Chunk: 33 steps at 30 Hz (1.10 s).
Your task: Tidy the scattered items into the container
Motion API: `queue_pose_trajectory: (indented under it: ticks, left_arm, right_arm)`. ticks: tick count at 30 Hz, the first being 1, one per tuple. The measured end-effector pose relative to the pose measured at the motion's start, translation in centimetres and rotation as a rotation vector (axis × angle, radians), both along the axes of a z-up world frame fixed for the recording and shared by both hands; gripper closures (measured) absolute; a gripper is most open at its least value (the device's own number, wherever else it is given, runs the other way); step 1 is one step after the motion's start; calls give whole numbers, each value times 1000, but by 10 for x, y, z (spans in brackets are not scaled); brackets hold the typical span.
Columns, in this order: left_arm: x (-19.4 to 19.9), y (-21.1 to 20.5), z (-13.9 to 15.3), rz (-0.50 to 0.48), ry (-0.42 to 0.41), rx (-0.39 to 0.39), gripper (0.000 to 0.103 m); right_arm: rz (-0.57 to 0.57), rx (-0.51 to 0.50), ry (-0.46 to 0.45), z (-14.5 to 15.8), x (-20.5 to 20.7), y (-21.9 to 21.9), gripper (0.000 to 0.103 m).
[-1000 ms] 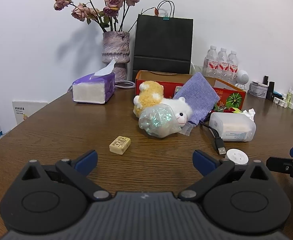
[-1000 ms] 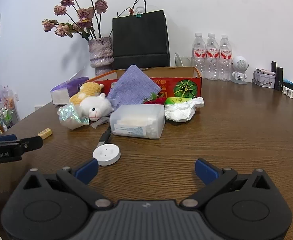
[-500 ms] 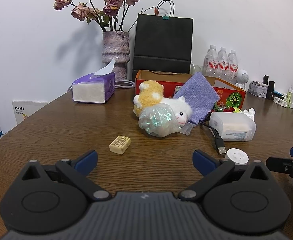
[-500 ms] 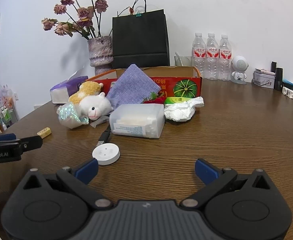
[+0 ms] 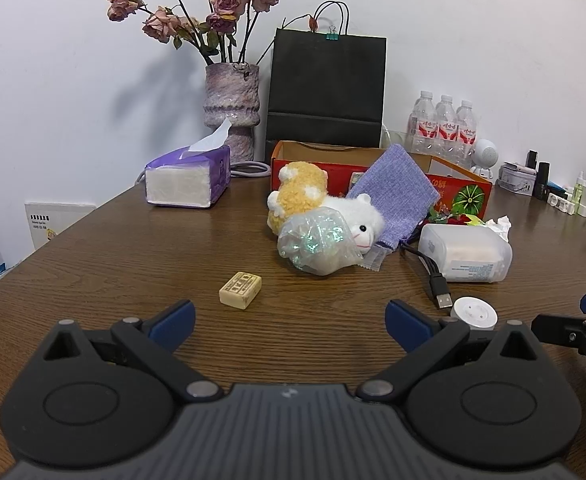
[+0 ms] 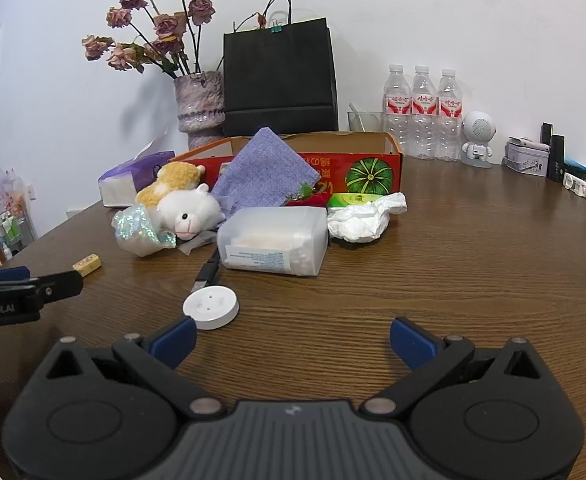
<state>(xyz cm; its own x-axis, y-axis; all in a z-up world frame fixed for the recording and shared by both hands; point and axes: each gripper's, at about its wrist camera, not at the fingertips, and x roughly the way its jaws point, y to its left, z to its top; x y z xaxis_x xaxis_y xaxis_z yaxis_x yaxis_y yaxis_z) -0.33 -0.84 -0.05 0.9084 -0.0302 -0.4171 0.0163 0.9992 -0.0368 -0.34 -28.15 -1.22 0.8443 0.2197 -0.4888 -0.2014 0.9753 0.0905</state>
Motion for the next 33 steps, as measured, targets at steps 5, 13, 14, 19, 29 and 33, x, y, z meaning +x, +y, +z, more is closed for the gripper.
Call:
queue_pose_trajectory:
  ticks: [5, 13, 14, 19, 29, 33]
  left_arm:
    - [4, 3, 1, -12, 27, -8, 0]
    - [34, 21, 21, -31, 102, -5, 0]
    - [38, 23, 22, -26, 113, 4, 0]
    - [55, 30, 19, -28, 150, 19, 0]
    - [84, 41, 1, -54, 217, 6, 78]
    - [81, 45, 1, -74, 210, -30, 80]
  right_arm:
    - [16, -17, 3, 1, 1, 3, 0]
    - [100, -1, 81, 9, 19, 25, 0]
    - [91, -15, 82, 11, 23, 30, 0]
    - [69, -64, 102, 13, 35, 49, 0]
    - [62, -40, 143, 7, 48, 59, 54]
    - [90, -31, 138, 8, 45, 57, 65]
